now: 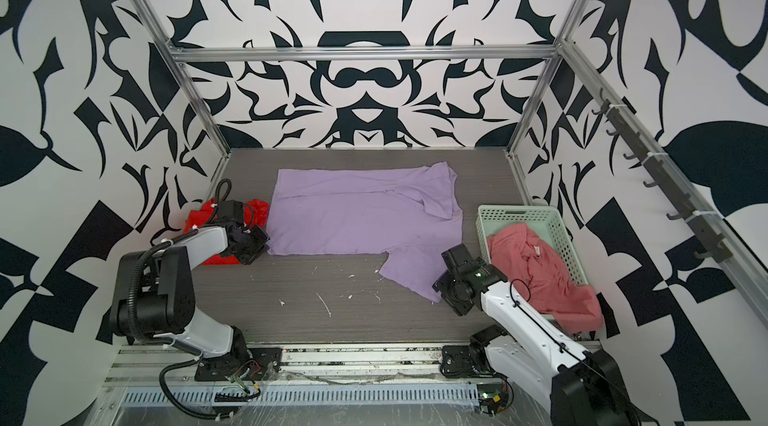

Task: Fold and stack the t-shirts
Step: 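Move both grippers to the near corners of the lavender t-shirt, then grasp the near hem with both grippers and fold it onto the far edge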

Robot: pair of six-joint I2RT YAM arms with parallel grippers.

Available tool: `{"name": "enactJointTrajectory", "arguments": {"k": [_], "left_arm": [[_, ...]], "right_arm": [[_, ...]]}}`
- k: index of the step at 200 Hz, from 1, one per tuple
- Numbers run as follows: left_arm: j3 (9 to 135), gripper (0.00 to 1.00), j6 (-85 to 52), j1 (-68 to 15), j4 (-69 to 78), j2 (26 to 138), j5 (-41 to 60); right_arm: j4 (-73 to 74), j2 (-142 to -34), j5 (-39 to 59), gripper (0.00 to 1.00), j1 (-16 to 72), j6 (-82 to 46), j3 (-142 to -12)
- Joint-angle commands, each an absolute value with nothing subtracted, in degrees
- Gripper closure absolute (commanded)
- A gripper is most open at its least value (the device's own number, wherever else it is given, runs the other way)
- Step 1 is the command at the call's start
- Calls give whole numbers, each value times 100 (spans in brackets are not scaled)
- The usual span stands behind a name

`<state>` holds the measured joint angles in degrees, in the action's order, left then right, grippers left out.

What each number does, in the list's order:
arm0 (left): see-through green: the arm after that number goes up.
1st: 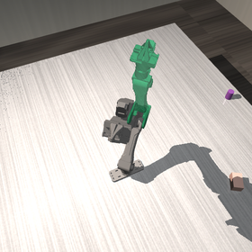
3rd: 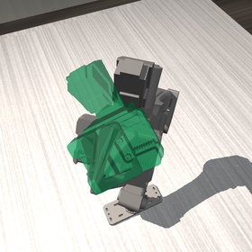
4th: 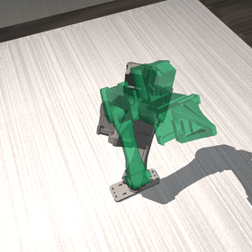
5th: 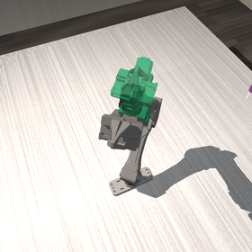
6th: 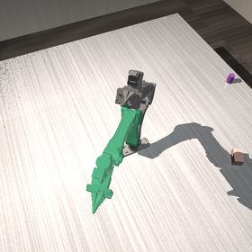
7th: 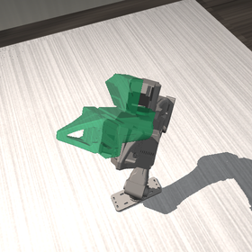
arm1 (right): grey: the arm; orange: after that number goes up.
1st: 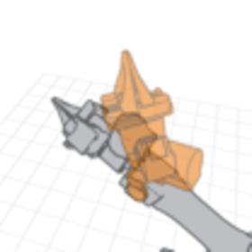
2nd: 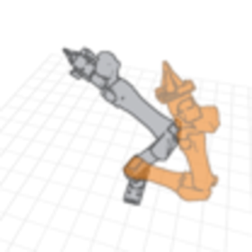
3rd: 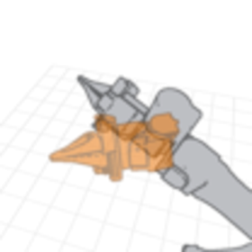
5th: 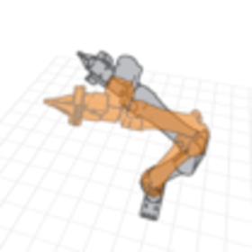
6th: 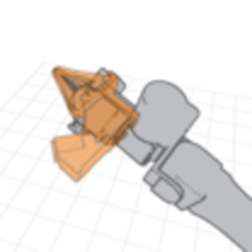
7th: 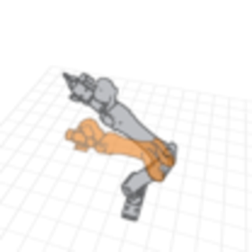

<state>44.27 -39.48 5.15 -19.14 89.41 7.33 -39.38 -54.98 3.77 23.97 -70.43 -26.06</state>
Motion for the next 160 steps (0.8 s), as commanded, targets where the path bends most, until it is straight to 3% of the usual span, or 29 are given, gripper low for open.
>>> {"name": "enactJointTrajectory", "arguments": {"k": [1, 52, 125, 152, 160], "left_arm": [[4282, 100, -4003, 524, -2179, 8822, 722], [4246, 100, -4051, 523, -2181, 8678, 664], [4316, 100, -4008, 519, -2287, 8574, 648], [4340, 100, -3974, 523, -2336, 8557, 616], [4341, 100, -3964, 519, -2351, 8544, 616]], "right_arm": [[-3963, -5572, 49, 44, 2619, -7427, -2692], [-3553, -5501, -24, 53, 2767, -8005, -2403], [-3056, -5950, 52, 55, 3071, -8372, -2229], [-3028, -6370, -12, 62, 3273, -8546, -2378], [-3039, -6420, -62, 69, 3303, -8580, -2412]]}}
